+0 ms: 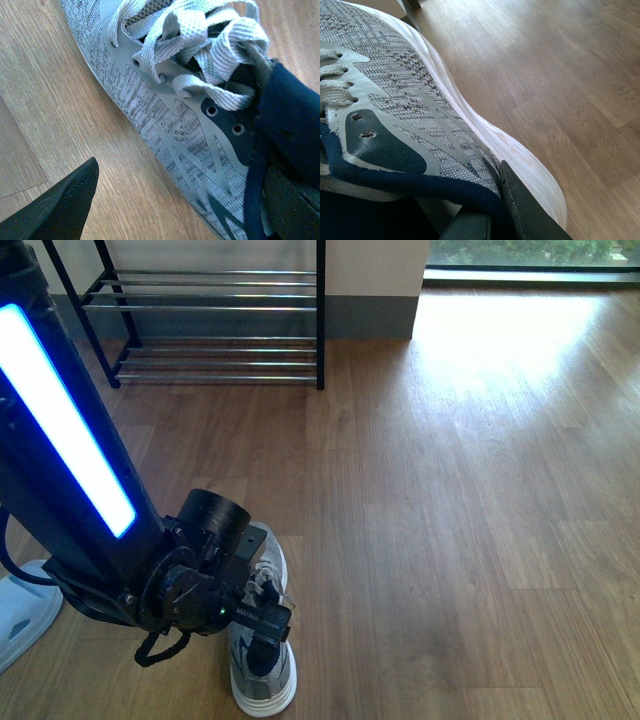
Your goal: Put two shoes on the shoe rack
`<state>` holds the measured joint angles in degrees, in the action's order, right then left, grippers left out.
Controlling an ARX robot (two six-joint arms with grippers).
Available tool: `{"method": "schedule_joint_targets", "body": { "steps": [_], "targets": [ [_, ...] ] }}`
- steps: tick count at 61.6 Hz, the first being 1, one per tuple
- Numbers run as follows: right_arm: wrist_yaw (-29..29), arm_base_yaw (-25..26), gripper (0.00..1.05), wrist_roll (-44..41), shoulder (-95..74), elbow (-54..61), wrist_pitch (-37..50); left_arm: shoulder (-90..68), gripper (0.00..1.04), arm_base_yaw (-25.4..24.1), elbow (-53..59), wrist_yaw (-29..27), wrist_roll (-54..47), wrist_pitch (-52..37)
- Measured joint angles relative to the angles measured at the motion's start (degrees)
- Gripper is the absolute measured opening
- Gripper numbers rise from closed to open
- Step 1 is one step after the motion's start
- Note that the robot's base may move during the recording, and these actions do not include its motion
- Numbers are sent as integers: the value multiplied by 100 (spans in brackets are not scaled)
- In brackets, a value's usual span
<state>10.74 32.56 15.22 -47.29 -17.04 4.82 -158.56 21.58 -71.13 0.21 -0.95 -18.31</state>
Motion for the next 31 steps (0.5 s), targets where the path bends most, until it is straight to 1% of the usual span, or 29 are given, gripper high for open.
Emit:
{"method": "schedule_joint_targets", "body": {
  "steps": [11, 13, 19, 21, 23, 29, 31],
  "targets": [
    [4, 0, 2, 0, 0, 0, 0, -372, 95, 0, -450, -2, 35, 201],
    [4, 0, 2, 0, 0, 0, 0, -413, 95, -9, -511, -87, 35, 201],
    [2, 0, 2, 0, 0, 0, 0, -662, 95, -50, -809, -664, 98, 208],
    [0, 0, 2, 0, 0, 0, 0, -688, 89, -44, -844, -927, 96, 160],
    [2, 0, 2, 0, 0, 0, 0, -719, 82, -33, -887, -1073, 103, 142],
    [0, 0, 2, -2, 0, 0, 0, -750, 61, -33, -929, -1237, 184, 101],
    [0, 0, 2, -2, 0, 0, 0, -750, 56, -33, -925, -1268, 192, 92]
  ]
}}
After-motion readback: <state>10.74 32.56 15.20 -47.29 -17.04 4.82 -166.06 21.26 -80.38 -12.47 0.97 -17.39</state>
